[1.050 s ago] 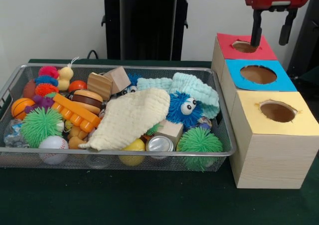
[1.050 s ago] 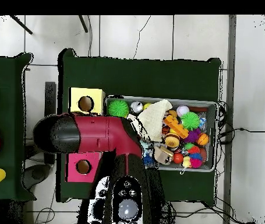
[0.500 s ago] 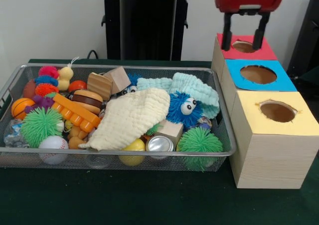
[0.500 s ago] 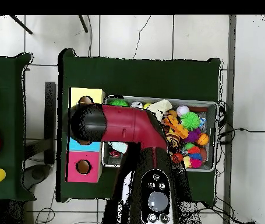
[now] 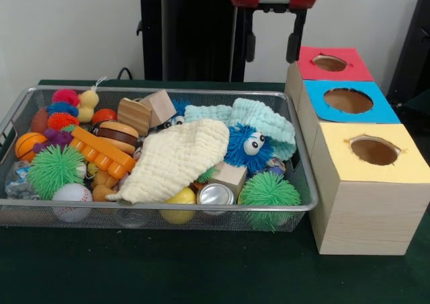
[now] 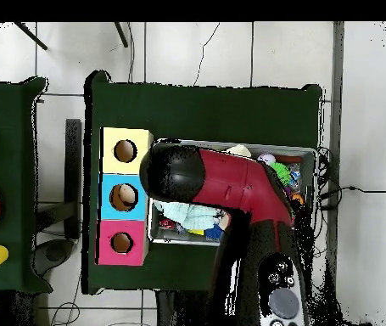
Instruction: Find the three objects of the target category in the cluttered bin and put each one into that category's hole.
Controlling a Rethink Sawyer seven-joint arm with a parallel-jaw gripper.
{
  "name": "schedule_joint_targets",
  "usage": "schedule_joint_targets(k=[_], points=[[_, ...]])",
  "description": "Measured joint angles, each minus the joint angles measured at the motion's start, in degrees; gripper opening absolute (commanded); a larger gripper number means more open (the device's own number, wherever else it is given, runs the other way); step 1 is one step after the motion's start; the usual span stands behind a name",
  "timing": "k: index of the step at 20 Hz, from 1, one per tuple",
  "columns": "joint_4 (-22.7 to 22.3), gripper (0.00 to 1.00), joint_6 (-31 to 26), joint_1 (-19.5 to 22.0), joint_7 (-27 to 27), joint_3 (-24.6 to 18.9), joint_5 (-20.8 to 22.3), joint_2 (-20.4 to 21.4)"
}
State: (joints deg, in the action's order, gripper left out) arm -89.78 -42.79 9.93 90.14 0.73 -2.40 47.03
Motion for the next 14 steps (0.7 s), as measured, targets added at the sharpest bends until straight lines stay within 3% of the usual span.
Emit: schedule_joint_targets(k=[14], points=[[-0.37, 1.0, 0.0, 0.12, 0.0, -2.0, 0.42, 1.43]])
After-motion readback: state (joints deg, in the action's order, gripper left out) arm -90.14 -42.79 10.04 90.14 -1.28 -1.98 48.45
